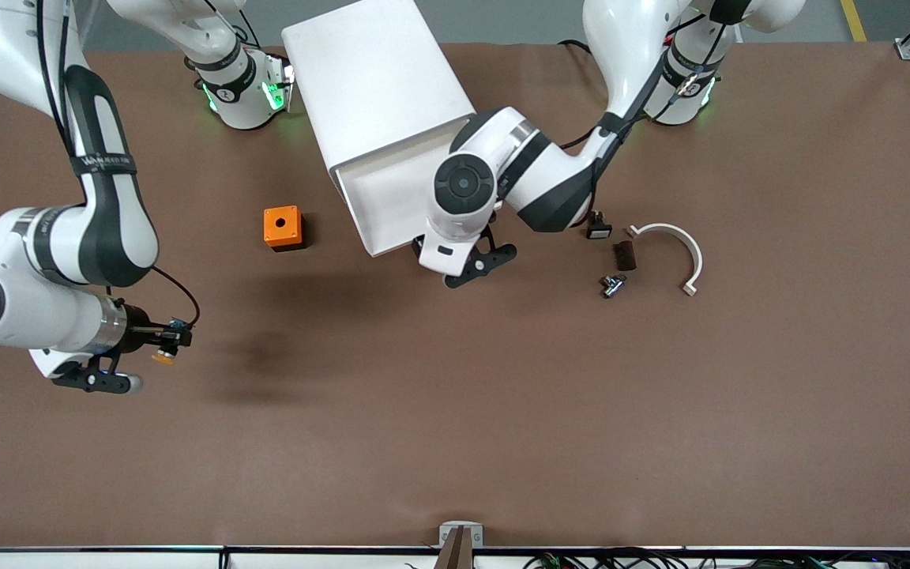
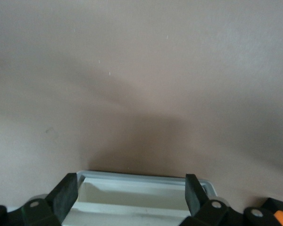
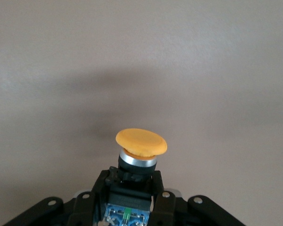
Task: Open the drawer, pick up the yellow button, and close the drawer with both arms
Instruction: 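Push the drawer closed with the left gripper while the right gripper carries button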
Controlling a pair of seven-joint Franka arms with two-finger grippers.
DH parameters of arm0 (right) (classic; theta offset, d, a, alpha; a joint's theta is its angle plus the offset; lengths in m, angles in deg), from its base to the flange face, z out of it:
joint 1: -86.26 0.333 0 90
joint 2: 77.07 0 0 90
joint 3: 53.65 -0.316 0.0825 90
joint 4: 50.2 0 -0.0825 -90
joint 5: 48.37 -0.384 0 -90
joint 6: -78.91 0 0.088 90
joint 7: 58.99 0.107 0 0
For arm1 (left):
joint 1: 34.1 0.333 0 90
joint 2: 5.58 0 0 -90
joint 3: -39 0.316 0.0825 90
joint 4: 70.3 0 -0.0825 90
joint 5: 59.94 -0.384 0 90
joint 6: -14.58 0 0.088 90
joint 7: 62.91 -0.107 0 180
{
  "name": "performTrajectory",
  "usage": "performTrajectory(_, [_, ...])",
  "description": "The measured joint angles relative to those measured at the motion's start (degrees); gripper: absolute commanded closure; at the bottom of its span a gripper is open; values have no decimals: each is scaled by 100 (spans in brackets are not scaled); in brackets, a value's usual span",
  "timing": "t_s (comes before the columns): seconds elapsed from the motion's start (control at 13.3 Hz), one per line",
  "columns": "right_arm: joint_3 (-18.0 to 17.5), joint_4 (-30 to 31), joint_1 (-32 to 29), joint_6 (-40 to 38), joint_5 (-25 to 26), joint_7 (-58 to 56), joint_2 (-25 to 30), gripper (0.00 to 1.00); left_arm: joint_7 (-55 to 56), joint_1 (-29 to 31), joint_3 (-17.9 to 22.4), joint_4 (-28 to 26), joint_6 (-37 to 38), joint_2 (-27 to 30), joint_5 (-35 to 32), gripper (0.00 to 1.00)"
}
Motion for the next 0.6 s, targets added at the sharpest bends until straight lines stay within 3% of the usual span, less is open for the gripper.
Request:
performTrajectory(0.22, [-1,67,-65,590,32,-509,-429,98,74,-176,-60,-235,5,118,0,0])
performTrajectory(0.6, [-1,178,-277,1116,35,-1266,-815,96,418,-202,-567,-446,8,207,-1,0])
